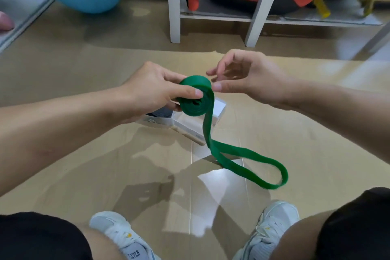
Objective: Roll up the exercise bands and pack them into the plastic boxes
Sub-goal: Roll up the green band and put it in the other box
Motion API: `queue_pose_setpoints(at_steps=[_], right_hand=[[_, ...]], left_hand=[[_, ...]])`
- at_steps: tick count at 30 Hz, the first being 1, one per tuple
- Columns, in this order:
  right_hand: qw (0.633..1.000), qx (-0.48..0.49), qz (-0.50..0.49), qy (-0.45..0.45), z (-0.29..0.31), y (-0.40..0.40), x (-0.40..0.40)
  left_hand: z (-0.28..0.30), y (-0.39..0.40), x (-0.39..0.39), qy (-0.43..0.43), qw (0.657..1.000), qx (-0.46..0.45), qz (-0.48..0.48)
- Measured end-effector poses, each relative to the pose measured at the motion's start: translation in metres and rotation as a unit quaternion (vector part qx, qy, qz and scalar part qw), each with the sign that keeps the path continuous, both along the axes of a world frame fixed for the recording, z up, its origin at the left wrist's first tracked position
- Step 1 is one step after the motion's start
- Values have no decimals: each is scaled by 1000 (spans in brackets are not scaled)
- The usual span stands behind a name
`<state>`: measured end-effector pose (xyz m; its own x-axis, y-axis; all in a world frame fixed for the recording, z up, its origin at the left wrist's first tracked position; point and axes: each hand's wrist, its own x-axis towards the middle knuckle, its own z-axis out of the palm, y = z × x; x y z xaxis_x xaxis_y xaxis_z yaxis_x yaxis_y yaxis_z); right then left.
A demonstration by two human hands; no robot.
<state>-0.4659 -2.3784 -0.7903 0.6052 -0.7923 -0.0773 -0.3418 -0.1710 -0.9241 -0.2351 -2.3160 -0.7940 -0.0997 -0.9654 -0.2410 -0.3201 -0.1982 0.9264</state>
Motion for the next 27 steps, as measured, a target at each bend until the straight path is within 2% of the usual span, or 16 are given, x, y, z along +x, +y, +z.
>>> queue_pose_setpoints(at_steps=[5,9,11,14,16,18,19,21,23,27], right_hand=[[1000,17,11,7,1,18,4],[1000,10,-16,1,14,26,7],[999,-22,-25,24,24,31,9],[987,-111,-22,113,38,38,14],[978,-143,-16,149,42,45,16],[970,-160,-1,185,41,54,19],[964,-169,7,204,39,58,21],[953,-197,20,230,37,64,29],[945,-225,28,236,38,64,35],[967,-189,28,168,33,48,35]], left_hand=[[3,8,-1,55,998,1,-16],[3,15,-2,175,984,44,8],[3,18,-3,214,975,63,8],[2,21,-5,232,970,78,2],[3,23,-7,191,978,76,-26],[7,26,-6,29,997,16,-66],[8,27,-7,-58,995,-21,-81],[12,31,-10,-156,982,-59,-87],[14,32,-10,-170,981,-66,-64],[17,31,0,-52,999,-9,-3]])
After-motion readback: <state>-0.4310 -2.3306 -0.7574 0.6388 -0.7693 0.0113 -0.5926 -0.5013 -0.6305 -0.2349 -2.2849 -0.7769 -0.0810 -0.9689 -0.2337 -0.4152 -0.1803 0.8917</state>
